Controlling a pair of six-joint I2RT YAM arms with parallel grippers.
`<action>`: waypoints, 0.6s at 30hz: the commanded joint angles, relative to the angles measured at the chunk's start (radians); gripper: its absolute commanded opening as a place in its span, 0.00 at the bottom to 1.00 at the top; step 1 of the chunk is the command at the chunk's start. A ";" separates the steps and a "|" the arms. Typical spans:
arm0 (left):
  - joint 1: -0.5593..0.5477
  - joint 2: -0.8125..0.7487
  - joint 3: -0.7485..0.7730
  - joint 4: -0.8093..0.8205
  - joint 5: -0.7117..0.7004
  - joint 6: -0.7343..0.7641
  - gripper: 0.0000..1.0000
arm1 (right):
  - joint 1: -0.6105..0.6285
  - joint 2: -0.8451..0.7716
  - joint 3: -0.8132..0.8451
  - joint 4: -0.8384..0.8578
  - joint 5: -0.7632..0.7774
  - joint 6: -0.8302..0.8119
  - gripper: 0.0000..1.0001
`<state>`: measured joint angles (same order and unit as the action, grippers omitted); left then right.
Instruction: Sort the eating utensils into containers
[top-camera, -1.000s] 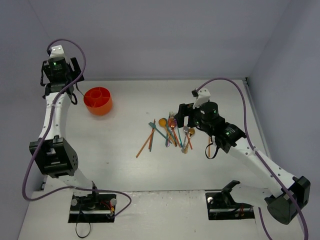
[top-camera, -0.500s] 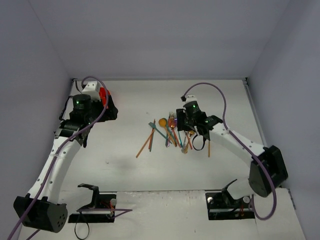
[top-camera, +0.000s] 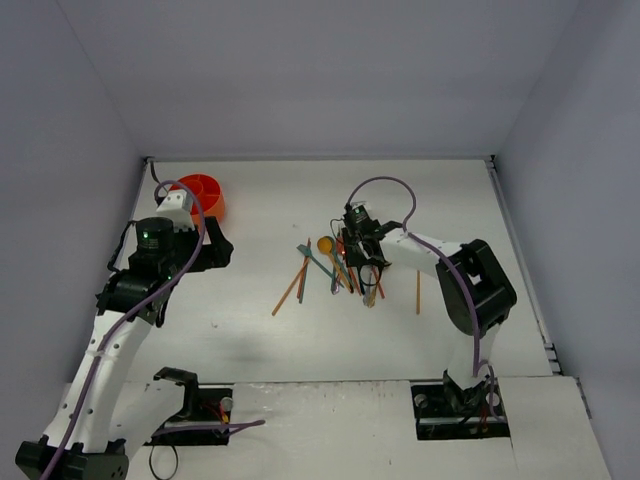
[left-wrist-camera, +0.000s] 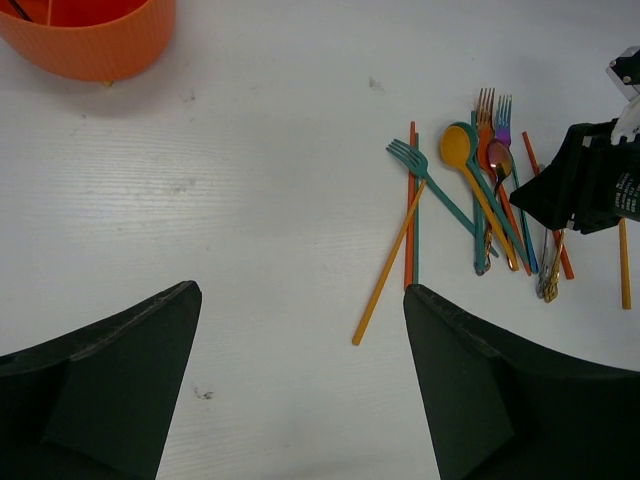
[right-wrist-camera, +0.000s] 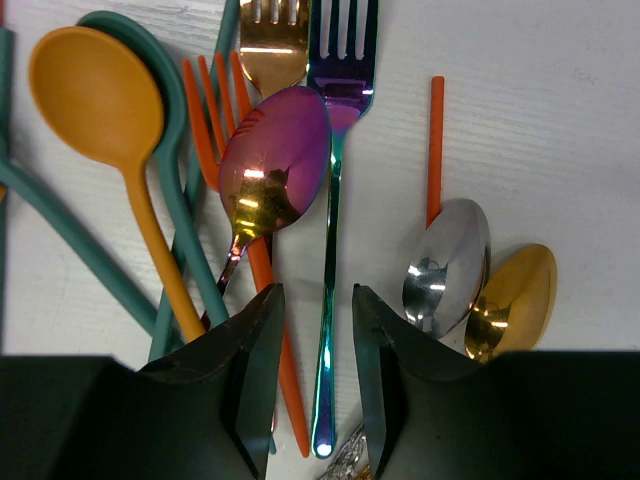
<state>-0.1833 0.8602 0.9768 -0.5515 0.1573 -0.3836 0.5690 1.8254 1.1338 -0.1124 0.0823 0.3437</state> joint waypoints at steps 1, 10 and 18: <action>-0.004 -0.011 0.021 -0.010 0.021 -0.015 0.80 | -0.006 0.038 0.056 0.025 0.067 0.024 0.29; -0.012 -0.027 0.023 -0.033 0.032 -0.019 0.80 | -0.007 0.101 0.053 0.028 0.162 0.049 0.07; -0.018 -0.008 0.068 -0.030 0.053 -0.036 0.80 | -0.014 0.029 0.095 0.028 0.220 -0.026 0.00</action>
<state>-0.1961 0.8428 0.9774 -0.6047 0.1853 -0.4002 0.5670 1.9102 1.1758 -0.0694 0.2207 0.3650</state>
